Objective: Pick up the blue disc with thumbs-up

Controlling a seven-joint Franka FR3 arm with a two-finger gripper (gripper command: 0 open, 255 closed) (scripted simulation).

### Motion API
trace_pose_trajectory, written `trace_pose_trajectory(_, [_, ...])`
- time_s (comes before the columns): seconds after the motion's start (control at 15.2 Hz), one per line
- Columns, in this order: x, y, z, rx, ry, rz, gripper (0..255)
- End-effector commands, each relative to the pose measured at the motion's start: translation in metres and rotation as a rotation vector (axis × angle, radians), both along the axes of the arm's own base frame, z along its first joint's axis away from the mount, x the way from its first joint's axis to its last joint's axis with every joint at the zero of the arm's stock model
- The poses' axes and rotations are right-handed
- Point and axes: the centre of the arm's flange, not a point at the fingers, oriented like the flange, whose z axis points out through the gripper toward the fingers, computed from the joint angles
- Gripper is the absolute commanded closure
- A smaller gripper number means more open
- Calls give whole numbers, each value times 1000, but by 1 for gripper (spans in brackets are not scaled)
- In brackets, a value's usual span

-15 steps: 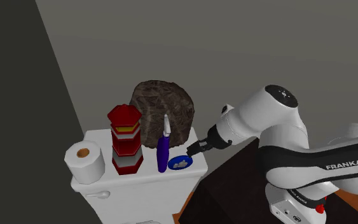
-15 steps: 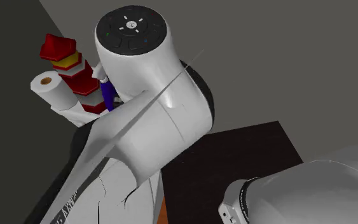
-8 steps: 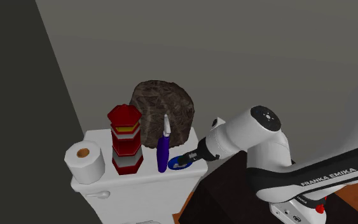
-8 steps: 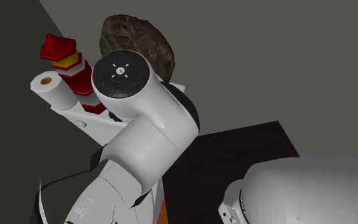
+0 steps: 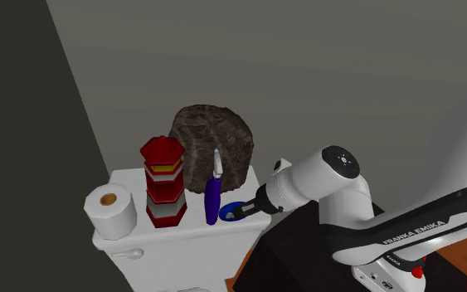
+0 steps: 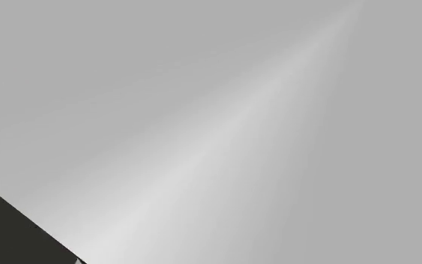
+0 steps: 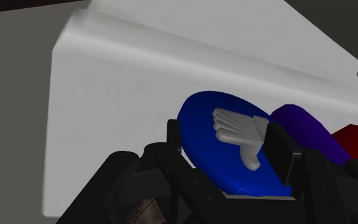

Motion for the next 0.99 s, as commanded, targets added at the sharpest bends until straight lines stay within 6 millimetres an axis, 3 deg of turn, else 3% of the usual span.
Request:
trace_pose_trajectory(0.0, [0, 0, 0, 0, 1, 1, 255])
trace_pose_trajectory(0.33, [0, 1, -1, 0, 1, 1, 255])
trace_pose_trajectory(0.92, [0, 1, 47, 0, 1, 1, 255])
